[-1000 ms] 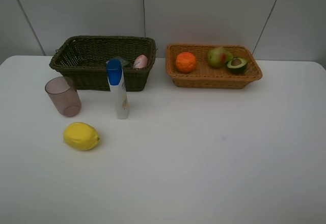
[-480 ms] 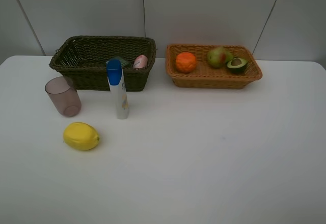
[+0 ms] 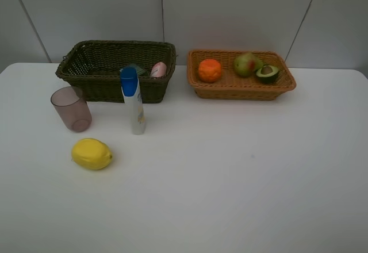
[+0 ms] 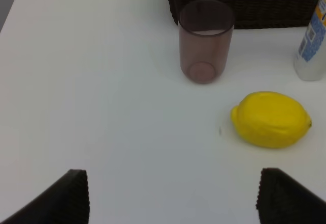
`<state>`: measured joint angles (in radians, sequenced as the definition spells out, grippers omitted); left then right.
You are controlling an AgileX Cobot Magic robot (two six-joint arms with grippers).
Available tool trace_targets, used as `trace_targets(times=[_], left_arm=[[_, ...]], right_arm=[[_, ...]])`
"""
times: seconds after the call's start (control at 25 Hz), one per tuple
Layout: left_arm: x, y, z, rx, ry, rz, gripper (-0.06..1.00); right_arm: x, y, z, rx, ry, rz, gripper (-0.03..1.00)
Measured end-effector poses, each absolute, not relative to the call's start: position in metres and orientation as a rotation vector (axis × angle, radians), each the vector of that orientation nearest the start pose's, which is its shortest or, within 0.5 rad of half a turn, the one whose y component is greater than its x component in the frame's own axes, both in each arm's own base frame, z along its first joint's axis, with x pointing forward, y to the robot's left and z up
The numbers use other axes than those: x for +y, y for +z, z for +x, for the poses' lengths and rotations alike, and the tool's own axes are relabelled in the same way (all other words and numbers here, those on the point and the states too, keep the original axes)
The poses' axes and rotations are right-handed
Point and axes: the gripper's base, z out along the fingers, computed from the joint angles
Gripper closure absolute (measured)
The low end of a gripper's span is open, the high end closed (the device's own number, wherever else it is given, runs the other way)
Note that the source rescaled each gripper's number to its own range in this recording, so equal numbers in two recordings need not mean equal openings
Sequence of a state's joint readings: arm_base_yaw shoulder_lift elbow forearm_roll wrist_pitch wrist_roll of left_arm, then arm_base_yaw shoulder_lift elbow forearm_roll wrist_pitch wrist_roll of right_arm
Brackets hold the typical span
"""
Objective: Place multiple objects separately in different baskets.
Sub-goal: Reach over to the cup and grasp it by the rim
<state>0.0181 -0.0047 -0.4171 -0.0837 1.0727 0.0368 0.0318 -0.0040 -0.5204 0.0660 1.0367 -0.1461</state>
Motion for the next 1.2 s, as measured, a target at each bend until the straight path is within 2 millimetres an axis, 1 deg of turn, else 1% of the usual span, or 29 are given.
trace_targets(times=[0.96,1.08,1.2], left_arm=[[-0.007,0.253,0.004,2.145,-0.078,0.020,0.06],[-0.009,0.261,0.010,2.194,-0.110,0.019,0.06],[-0.010,0.273,0.020,2.252,-0.137,0.015,0.06]], right_arm=[[0.005,0.285,-0.007,1.986,0.005,-0.180,-0.03],[0.005,0.285,-0.007,1.986,0.005,-0.180,-0.03],[0.005,0.285,-0.007,1.986,0.005,-0.180,-0.03]])
